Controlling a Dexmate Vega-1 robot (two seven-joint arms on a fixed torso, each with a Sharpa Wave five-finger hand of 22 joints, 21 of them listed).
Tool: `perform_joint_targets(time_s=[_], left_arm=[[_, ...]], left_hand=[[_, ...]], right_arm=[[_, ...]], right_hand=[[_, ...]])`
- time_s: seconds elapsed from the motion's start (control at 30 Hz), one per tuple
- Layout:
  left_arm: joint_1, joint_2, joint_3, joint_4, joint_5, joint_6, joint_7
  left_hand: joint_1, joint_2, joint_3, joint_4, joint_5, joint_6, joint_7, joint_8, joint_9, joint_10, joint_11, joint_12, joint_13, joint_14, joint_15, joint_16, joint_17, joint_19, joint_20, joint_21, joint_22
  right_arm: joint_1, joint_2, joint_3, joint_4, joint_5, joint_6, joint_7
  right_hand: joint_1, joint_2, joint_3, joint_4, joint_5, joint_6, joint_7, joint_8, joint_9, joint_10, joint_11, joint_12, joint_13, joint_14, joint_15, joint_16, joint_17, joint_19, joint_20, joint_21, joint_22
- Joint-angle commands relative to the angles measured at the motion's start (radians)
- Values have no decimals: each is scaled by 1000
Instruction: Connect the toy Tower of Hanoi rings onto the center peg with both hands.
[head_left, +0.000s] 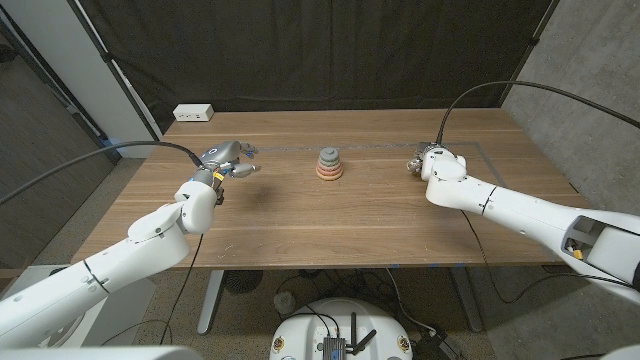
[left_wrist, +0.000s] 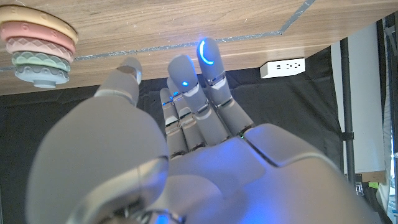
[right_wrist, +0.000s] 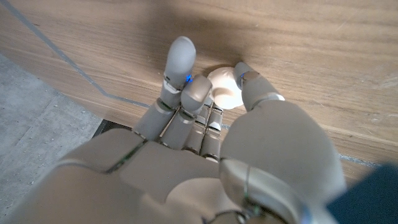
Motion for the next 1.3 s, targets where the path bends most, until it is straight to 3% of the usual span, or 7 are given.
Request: perform_joint_targets(time_s=[0.03,0.8,1.3], left_arm=[[0,4,-2,-6,0,4,-5],[7,2,-7,-9,-4,0,3],[11,1,-13,-4,-12,-8,8]], left_hand=[[-3,0,9,-2,6,4,1,-2,4,3,-2,4,2,6,0,-1,7,9,-105,-2,0],[-4,-2,15,-1,6,5,-1,-4,5,4,-3,4,3,0,0,-10,1,10,-104,-3,-2],[-5,-3,21,-1,5,10,0,-3,6,11,-2,5,5,3,0,-10,3,11,-104,-3,-2]], right_arm=[[2,-26,-6,-57,-27,-15,1],[27,-93,-33,-248,-147,-71,75],[34,-117,-23,-322,-209,-74,145]], right_hand=[[4,2,8,4,6,14,-2,6,4,67,-7,6,9,12,-2,11,4,14,-12,-2,5],[6,1,11,7,14,25,-2,8,1,79,-10,-3,13,16,-2,15,4,19,-12,-6,7],[7,1,14,8,19,37,2,9,-1,94,-9,-6,15,17,-2,20,6,20,-12,-9,8]])
